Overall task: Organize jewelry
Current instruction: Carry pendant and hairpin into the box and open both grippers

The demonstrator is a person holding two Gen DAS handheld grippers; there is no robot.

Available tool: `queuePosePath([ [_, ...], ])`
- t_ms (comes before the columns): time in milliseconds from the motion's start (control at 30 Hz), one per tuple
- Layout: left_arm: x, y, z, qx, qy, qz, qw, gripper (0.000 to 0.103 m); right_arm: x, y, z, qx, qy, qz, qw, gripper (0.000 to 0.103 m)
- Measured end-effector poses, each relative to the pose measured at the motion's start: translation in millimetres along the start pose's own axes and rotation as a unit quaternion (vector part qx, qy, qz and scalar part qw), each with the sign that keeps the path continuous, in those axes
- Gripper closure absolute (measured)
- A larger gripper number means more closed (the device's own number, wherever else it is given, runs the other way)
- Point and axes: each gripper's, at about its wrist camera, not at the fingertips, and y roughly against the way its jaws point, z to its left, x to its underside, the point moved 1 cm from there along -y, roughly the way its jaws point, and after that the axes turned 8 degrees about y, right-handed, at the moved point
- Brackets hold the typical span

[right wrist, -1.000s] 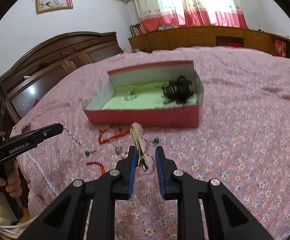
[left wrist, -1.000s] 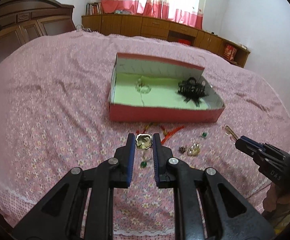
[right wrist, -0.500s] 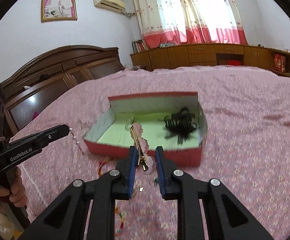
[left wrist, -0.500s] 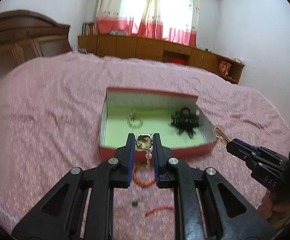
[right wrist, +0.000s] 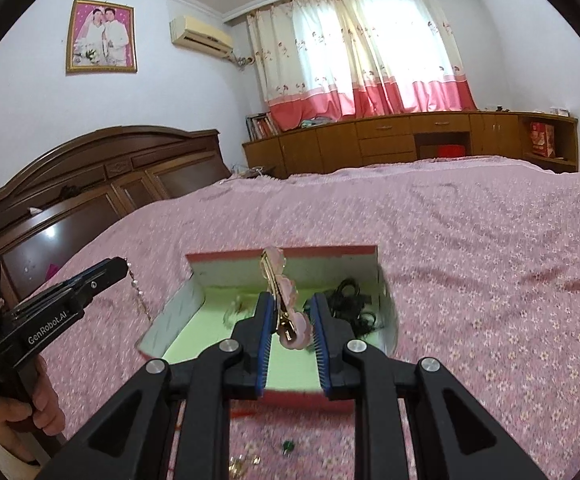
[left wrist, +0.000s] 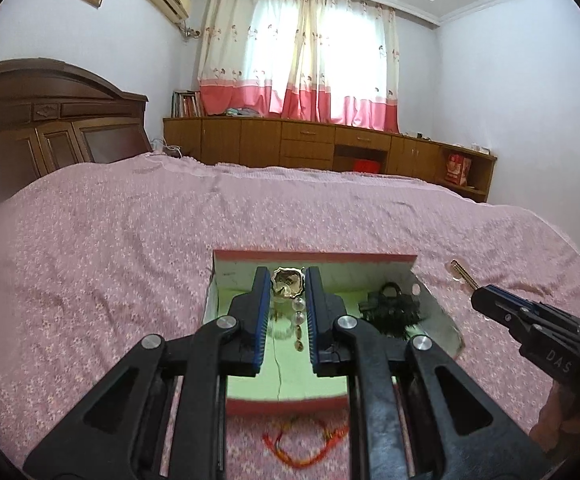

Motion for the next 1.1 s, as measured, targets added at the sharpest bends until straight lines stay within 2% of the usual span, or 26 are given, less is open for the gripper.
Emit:
queuePosePath([
  [200, 1.3, -17.1, -2.0, -0.010, -0.006, -0.005, 0.9999, 0.094, -2.2, -17.2, -7.5, 0.015, -0.003, -0.014, 1.000, 0.082],
  [300, 5.0, -28.2, -1.4, -0.017, -0.004, 0.004, 0.9998, 0.095, -0.6, -30.2, -11.7, 0.017, -0.008, -0.006, 1.000, 0.082],
  [567, 21.2, -60.9, 7.2, -0.030, 0.017, 0.057, 0.9978, 0.096, 11.4, -67.4, -15.7, 0.032, 0.013, 0.072, 0.997, 0.082],
  [767, 35.5, -81.6, 15.4, -0.044, 0.024, 0.099, 0.9938, 0.096, 25.3, -93.2, -25.9, 0.041, -0.005, 0.135, 0.990, 0.082],
  [900, 45.1, -90.6, 19.4, -0.048, 0.032, 0.122, 0.9908, 0.096, 32.8, -102.5, -29.6, 0.046, -0.005, 0.160, 0.986, 0.082],
  [1100, 51.3, -96.1, 18.9, -0.050, 0.041, 0.148, 0.9868, 0.093, 32.1, -109.4, -28.4, 0.052, -0.001, 0.172, 0.984, 0.081],
])
